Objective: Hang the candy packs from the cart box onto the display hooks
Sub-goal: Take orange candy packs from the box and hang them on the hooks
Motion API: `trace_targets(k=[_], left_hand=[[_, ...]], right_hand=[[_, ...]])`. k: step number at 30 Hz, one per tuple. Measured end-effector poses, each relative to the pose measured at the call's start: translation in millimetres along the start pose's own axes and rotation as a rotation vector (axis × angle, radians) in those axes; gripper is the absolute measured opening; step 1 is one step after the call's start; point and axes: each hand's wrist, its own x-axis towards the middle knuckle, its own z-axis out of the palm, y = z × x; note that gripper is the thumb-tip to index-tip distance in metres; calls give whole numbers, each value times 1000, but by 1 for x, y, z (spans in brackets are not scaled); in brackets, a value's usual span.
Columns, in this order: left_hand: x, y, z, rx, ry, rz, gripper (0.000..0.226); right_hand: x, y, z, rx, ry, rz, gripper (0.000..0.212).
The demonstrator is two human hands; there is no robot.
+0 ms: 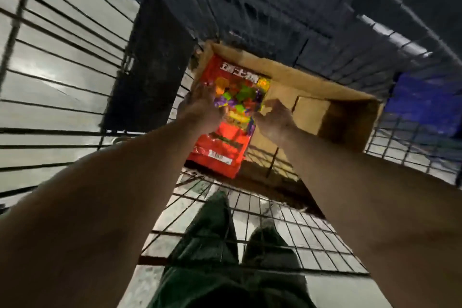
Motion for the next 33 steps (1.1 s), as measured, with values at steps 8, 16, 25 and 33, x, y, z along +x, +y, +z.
trace_targets(k=[8, 16, 25, 33], left_hand=[[-2, 0, 36, -49, 85, 60, 71], [23, 1, 19, -438, 155, -140, 57], [29, 7, 36, -359, 14, -358, 92], [-10, 18, 35, -820, -37, -288, 91]], right_hand=[[25, -3, 31, 398, 105, 187, 66], [21, 13, 19, 540, -77, 345, 45], [6, 26, 13, 342, -172, 341, 55], [-46, 74, -8, 530, -198, 365, 34]])
